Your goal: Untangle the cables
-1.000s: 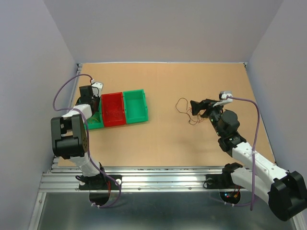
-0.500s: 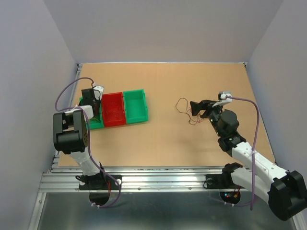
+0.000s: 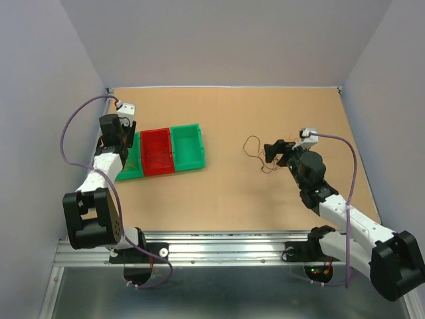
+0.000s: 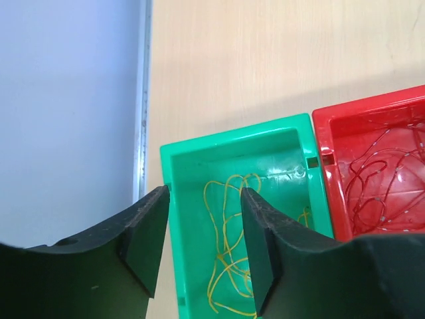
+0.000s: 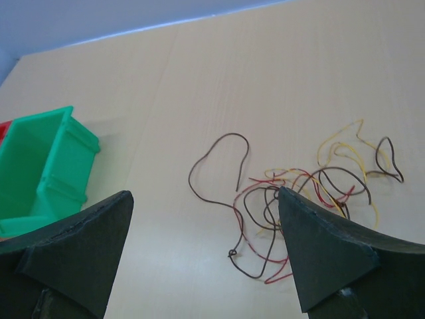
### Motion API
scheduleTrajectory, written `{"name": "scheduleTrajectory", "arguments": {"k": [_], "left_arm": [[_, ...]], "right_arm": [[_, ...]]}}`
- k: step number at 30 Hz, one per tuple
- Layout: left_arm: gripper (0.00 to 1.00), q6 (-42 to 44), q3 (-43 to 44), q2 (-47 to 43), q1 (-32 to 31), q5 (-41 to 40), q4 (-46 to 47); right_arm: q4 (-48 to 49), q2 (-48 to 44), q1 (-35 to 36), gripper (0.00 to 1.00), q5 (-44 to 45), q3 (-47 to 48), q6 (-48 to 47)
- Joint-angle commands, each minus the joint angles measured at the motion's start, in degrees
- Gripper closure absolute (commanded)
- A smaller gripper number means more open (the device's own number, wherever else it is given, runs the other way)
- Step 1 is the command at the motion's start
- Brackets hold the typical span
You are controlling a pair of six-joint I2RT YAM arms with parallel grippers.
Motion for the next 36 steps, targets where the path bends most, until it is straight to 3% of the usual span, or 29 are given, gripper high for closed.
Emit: {"name": "scheduleTrajectory", "arguments": {"k": [1, 6, 7, 12, 17, 18, 20, 24, 31, 36], "left_arm": [[0.39, -0.9, 2.2, -4.8, -0.1, 1.9, -2.9], [0.25, -1.5, 1.9, -11.8, -7.4, -0.1, -3.6], [0.23, -1.8, 2.4, -12.3, -13.0, -1.7, -3.6], [0.19, -5.1, 6.0, -10.8, -24.2, -0.4, -2.7], [0.19, -6.5, 6.7, -8.3, -33.0, 1.5, 7.7], [0.19, -6.2, 6.2, -7.9, -34.6, 1.6, 12.3], [0.19, -6.5, 5.4, -7.1, -35.9, 3.0, 16.1], [0.19, -9.4, 3.2, -4.3, -37.1, 8.0, 20.7], [0.19, -7.2, -5.8, -3.9, -39.4, 4.3, 28.2], [0.19, -5.7, -6.7, -4.7, -41.8, 2.1, 28.7]], "right_arm": [[-3.9, 2.2, -0.3, 0.05, 8.1, 4.8, 3.1], [-7.9, 8.4, -5.9, 0.06, 10.7, 6.9, 6.8], [-8.8, 9.7, -7.0, 0.07, 9.4, 7.7, 7.2], [-9.0, 16.4, -9.3, 0.15, 10.0, 10.0, 8.5], [-7.3, 20.2, -10.3, 0.25, 13.8, 11.3, 10.3], [-6.7, 20.4, -10.7, 0.33, 13.9, 11.5, 10.5], [-5.8, 20.8, -10.9, 0.38, 13.4, 12.2, 10.1], [-5.9, 23.3, -11.1, 0.38, 15.2, 15.3, 9.3], [-6.6, 32.0, -11.9, 0.43, 13.2, 23.3, 5.7], [-6.7, 38.5, -12.1, 0.31, 11.6, 27.3, 5.7]]}}
